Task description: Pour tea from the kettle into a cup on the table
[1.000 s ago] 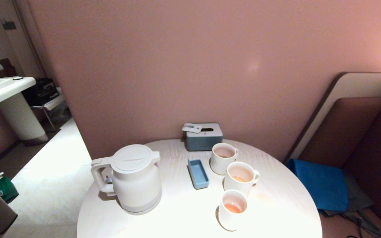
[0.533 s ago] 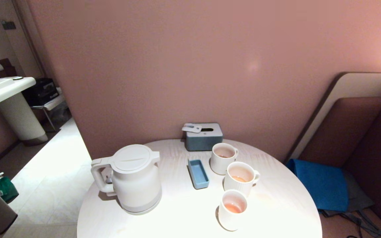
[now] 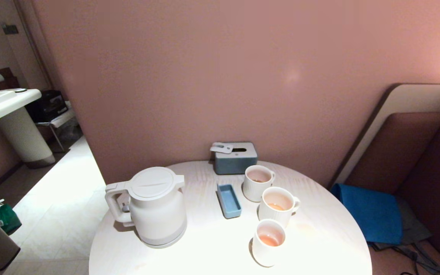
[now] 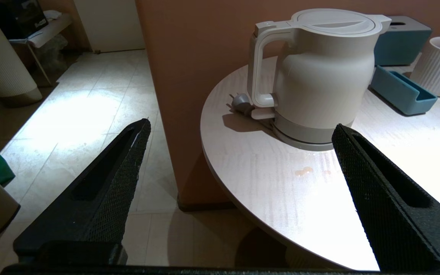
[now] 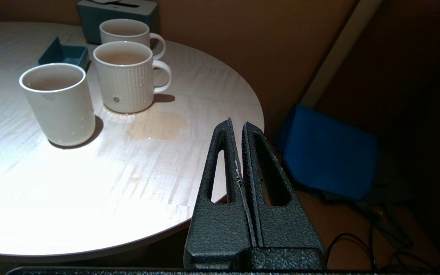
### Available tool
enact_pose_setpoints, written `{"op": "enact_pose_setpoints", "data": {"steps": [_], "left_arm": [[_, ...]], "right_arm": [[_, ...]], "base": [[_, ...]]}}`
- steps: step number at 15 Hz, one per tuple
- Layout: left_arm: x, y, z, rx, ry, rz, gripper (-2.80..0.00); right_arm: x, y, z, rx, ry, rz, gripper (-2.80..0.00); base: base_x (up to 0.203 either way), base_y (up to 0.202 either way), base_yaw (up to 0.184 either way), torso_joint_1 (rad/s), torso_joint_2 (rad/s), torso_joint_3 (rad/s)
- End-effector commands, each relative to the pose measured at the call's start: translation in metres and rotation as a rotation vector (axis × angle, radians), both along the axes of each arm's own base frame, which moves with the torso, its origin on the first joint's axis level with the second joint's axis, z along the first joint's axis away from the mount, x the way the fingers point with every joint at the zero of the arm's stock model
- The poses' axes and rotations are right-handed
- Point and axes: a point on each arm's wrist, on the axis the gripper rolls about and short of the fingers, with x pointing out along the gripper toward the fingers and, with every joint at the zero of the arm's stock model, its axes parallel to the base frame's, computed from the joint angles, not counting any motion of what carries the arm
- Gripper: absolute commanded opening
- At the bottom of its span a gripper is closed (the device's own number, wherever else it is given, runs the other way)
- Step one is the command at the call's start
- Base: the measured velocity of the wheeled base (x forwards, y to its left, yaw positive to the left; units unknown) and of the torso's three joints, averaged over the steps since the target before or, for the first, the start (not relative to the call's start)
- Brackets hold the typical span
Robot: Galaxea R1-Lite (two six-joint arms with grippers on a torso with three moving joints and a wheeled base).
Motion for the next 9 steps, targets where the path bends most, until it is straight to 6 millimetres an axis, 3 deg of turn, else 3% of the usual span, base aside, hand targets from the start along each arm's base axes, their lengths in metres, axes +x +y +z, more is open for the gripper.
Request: {"op": "enact_pose_setpoints", "data": {"steps": [1, 9], "left_arm": [[0.0000, 0.0000, 0.0001, 0.000, 0.000, 0.000, 0.00], [0.0001, 0.0000, 0.0001, 0.000, 0.001, 0.000, 0.00]], "right_arm": [[0.0001, 0.0000, 0.0000, 0.000, 0.001, 0.001, -2.80], [0.0001, -0.0003, 0.0001, 0.044, 0.001, -0.015, -2.80]], "base": [[0.000, 0.000, 0.000, 0.000, 0.00, 0.000], [0.000, 0.000, 0.000, 0.000, 0.00, 0.000]]}}
